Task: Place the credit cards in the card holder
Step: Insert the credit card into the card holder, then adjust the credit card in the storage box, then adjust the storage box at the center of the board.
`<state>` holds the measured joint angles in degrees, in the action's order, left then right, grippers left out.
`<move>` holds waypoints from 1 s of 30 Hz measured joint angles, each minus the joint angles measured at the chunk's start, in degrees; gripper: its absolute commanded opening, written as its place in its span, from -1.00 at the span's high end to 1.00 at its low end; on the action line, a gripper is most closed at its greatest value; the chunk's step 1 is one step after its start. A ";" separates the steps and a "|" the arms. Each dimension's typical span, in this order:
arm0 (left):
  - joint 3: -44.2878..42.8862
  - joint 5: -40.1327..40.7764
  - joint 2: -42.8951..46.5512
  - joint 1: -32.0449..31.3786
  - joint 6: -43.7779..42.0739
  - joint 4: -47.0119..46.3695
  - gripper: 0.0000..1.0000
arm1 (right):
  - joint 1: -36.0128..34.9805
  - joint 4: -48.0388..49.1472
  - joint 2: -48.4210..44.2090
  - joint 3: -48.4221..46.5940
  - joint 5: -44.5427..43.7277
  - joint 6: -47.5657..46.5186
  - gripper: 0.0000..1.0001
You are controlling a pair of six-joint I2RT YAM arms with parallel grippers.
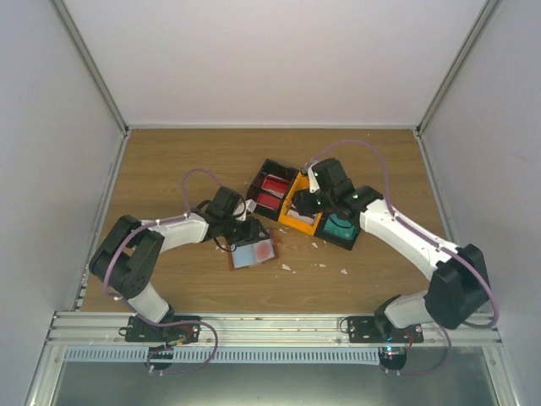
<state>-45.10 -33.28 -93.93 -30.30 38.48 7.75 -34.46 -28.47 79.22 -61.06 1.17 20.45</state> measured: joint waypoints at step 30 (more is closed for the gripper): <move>-0.96 5.09 -0.59 -1.66 9.29 -10.01 0.26 | 6.78 -17.09 38.14 -25.73 0.59 -28.44 0.27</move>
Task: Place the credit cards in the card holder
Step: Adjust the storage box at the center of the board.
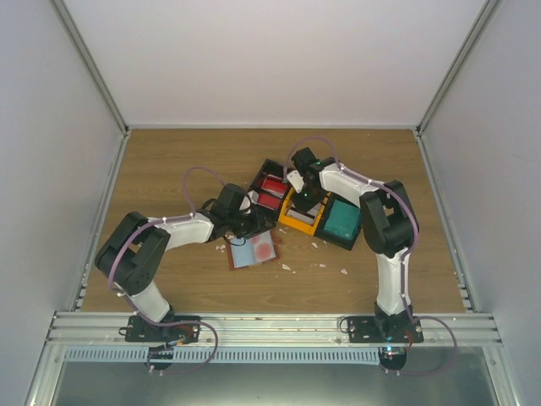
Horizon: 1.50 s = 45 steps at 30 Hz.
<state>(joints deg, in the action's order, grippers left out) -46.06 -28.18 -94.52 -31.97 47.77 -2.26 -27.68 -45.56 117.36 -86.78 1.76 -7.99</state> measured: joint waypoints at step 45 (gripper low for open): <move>-15.19 2.80 -15.34 -2.45 6.73 1.29 0.49 | 3.98 1.03 1.29 1.36 11.21 -4.20 0.10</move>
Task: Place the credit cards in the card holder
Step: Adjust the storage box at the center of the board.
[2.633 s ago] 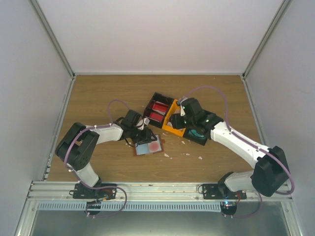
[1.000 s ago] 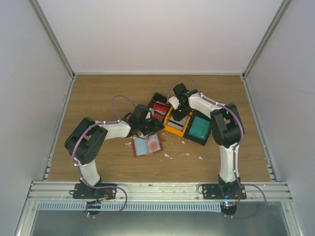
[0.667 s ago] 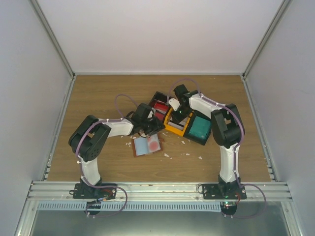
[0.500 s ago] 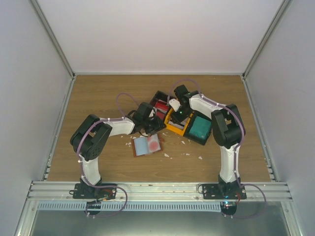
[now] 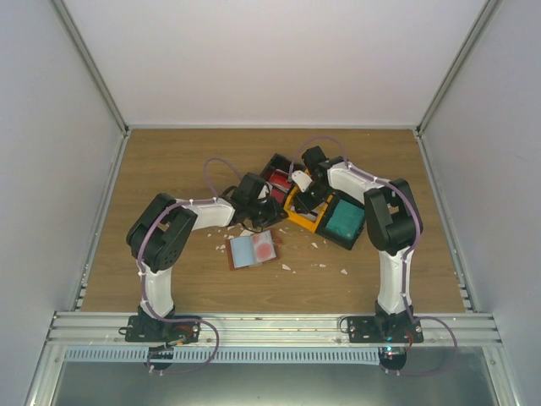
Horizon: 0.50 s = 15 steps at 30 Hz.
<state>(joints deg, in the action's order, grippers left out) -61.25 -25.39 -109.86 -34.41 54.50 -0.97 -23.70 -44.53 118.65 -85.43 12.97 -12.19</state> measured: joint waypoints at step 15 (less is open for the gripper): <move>-2.40 -2.03 -2.32 -0.07 -0.04 0.63 0.50 | 0.44 -0.44 -4.48 1.60 3.54 0.61 0.23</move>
